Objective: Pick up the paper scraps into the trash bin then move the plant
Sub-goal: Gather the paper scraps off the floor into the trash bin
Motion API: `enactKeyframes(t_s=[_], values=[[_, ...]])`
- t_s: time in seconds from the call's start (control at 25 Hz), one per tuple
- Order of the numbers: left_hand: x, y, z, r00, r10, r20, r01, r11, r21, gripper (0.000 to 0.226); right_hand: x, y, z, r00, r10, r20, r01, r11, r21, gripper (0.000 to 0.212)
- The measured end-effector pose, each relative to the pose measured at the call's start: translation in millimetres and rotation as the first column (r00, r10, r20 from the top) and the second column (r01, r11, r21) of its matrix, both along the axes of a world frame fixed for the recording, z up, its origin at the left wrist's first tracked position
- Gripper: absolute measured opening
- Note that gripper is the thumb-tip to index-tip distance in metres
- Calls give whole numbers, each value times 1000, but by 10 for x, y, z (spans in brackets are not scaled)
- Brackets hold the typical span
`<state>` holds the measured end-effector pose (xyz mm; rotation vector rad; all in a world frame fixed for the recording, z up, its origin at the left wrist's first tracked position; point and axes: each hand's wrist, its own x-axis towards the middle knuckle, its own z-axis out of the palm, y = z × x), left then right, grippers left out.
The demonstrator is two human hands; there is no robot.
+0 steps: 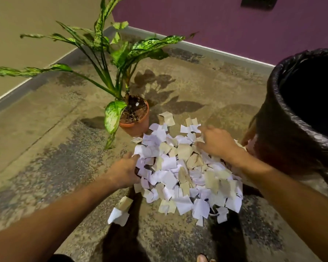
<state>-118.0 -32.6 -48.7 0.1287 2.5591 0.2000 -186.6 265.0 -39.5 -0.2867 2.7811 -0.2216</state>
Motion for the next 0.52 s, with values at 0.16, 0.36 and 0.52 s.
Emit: enactKeyframes(t_s=[0.16,0.36,0.52], values=[[-23,-158,-123,998,59,20,-59,998,-24,91,-428,4,-248,992,-128,14,128,990,-54,49],[-265,-351,-155,979,189,-79,-185,981,50,85,-901,-147,-403,999,-43,26,43,999,9,79],[-446,-271,-88,974,183,-136,-168,979,114,78,-1157,-333,-539,992,100,73,-108,989,102,93]])
